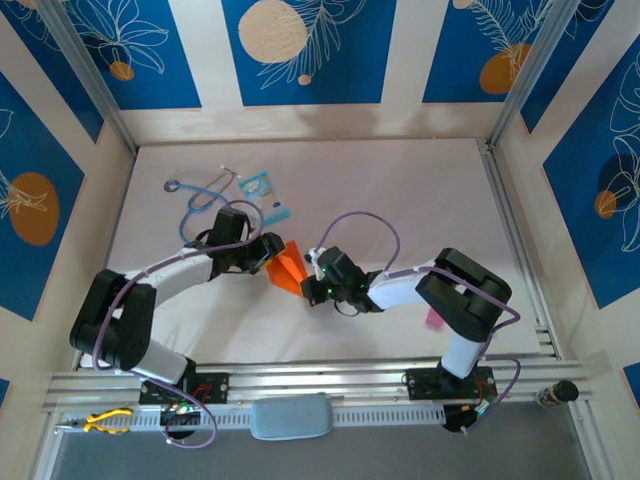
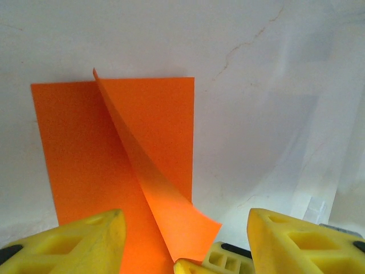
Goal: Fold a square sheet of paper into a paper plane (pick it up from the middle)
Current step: Fourth fold the wing at the center of the table.
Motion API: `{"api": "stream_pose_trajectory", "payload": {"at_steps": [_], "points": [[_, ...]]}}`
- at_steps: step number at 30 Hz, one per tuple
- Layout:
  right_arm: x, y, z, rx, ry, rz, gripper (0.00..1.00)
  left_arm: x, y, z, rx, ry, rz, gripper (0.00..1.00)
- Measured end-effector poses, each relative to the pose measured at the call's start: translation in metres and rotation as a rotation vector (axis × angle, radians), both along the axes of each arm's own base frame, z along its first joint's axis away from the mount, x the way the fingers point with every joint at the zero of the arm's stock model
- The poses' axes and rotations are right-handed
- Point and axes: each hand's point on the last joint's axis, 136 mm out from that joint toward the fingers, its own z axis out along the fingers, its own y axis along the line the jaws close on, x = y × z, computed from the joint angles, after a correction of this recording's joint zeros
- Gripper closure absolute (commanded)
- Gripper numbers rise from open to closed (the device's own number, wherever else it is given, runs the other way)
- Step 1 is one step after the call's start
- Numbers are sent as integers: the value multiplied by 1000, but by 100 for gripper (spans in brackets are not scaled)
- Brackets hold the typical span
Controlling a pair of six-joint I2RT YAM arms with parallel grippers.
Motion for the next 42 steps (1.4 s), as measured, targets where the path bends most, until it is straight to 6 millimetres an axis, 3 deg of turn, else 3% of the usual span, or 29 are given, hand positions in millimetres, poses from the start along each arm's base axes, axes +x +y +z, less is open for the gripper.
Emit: {"api": "stream_pose_trajectory", "payload": {"at_steps": [11, 21, 24, 30, 42], "points": [[-6, 10, 6, -127, -165, 74, 88, 2, 2, -14, 3, 48, 17, 47], [-9, 8, 6, -237, -291, 111, 81, 4, 6, -15, -1, 61, 42, 84], [-8, 8, 7, -266, -325, 115, 78, 4, 6, -15, -2, 62, 43, 91], [-8, 6, 9, -324, -388, 118, 75, 4, 6, -14, -6, 65, 46, 95], [-3, 0, 12, -386, -445, 98, 75, 4, 6, -14, -7, 65, 45, 96]]}}
